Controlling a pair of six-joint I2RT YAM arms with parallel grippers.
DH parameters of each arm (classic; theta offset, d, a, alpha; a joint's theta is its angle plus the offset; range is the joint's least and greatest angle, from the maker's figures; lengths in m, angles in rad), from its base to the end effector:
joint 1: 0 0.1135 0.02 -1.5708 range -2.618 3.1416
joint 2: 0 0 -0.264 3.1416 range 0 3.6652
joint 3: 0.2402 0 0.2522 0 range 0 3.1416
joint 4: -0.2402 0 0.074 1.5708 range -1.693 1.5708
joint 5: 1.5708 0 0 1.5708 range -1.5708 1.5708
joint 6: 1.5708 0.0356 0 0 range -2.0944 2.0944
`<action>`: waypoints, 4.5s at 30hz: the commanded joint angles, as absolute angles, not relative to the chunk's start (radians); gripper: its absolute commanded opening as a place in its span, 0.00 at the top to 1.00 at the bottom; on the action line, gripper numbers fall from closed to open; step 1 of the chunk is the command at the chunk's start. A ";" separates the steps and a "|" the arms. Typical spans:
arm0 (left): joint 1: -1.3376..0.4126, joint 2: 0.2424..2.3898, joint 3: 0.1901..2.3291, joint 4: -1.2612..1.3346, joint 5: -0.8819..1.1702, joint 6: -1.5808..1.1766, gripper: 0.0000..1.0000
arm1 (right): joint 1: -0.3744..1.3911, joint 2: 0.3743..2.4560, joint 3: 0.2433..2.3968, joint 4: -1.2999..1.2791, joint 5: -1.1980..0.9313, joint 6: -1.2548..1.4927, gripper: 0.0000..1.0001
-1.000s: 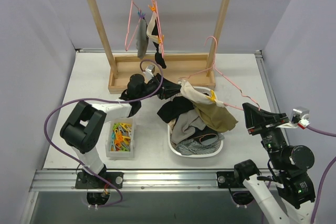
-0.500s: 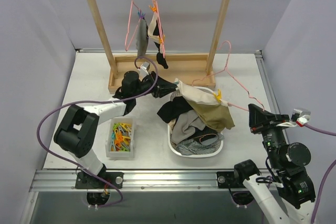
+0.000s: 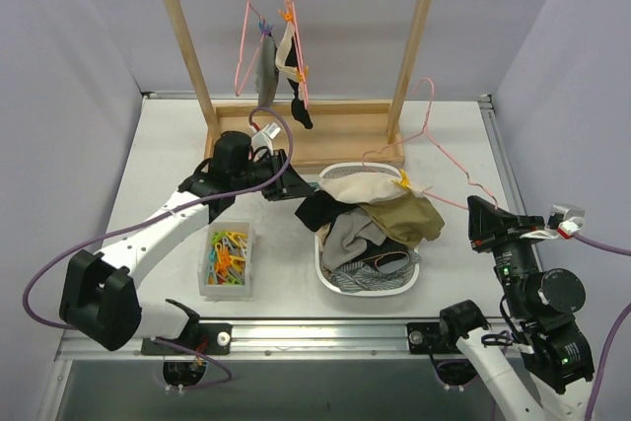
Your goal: Remove the underwear clipped to the hanger
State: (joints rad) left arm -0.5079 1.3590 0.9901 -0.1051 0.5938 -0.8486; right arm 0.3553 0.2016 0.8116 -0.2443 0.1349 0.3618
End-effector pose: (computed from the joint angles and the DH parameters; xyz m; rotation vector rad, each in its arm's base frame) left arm 0.2583 -0.1666 0.2920 0.0329 2.2818 -1.3942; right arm 0.0296 0.0059 0.3949 0.1238 1.2201 0.5454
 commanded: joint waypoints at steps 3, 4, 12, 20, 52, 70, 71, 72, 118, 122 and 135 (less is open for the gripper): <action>-0.515 1.313 1.120 -0.486 0.486 -0.488 0.75 | 0.365 0.235 0.861 -0.164 0.140 0.344 1.00; -0.517 1.313 1.161 -0.529 0.426 -0.460 0.78 | 0.365 0.238 0.862 -0.161 0.137 0.344 1.00; -0.505 1.204 1.253 -0.882 0.046 -0.324 0.97 | 0.367 0.261 0.858 -0.155 0.117 0.342 1.00; -0.488 1.164 1.170 -1.092 -0.055 -0.391 0.93 | 0.367 0.287 0.856 -0.133 0.083 0.336 1.00; -0.721 1.305 1.043 0.072 0.252 -0.816 0.06 | 0.365 0.299 0.749 -0.008 -0.097 0.420 1.00; -0.753 1.601 0.896 0.784 0.252 -0.816 0.06 | 0.365 0.279 0.726 0.015 -0.118 0.403 1.00; -0.755 1.611 0.899 0.798 0.252 -0.816 0.06 | 0.368 0.279 0.724 0.021 -0.118 0.403 1.00; -0.759 1.620 0.902 0.802 0.252 -0.816 0.06 | 0.365 0.278 0.724 0.023 -0.117 0.402 1.00; -0.657 0.926 0.669 0.363 0.238 -1.543 0.06 | 0.367 0.278 0.750 0.005 -0.097 0.344 1.00; -0.701 1.070 0.680 0.540 0.308 -1.688 0.06 | 0.367 0.273 0.741 0.005 -0.097 0.347 1.00; -0.844 1.540 0.709 1.074 0.393 -1.988 0.06 | 0.365 0.265 0.765 0.005 -0.095 0.322 1.00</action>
